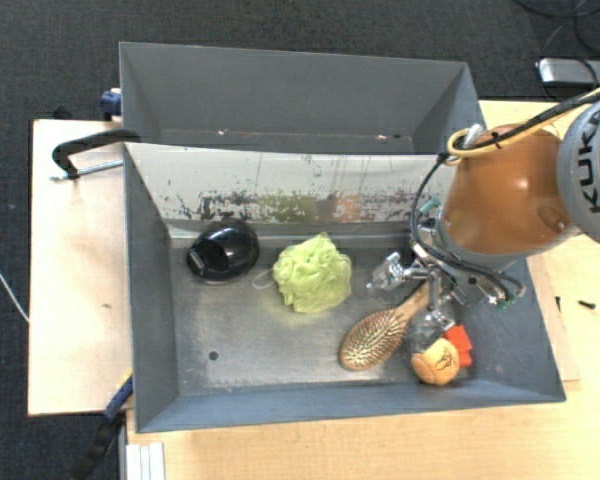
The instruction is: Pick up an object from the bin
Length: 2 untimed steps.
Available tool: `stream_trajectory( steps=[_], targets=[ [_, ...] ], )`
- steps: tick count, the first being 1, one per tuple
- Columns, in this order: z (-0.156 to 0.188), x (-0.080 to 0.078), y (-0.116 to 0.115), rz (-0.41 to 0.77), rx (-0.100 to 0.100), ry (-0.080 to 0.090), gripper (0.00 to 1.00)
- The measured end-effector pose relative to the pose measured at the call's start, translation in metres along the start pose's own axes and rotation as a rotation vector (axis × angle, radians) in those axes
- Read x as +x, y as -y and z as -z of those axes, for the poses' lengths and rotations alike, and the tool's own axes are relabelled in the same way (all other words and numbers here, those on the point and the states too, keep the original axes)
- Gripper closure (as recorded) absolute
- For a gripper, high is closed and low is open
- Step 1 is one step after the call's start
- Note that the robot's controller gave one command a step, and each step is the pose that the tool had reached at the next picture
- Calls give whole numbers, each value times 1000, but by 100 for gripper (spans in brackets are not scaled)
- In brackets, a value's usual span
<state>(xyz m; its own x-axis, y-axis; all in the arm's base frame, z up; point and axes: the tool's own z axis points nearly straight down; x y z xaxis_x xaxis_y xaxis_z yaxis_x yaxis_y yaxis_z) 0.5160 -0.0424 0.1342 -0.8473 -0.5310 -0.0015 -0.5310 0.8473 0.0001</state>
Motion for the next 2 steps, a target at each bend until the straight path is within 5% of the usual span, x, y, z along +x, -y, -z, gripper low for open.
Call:
stream_trajectory(
  steps=[1, 2],
  targets=[
    [-51, 8, 2, 274, -1, 3, 0],
    [-62, 25, 18, 96, -3, 8, 100]
  ],
)
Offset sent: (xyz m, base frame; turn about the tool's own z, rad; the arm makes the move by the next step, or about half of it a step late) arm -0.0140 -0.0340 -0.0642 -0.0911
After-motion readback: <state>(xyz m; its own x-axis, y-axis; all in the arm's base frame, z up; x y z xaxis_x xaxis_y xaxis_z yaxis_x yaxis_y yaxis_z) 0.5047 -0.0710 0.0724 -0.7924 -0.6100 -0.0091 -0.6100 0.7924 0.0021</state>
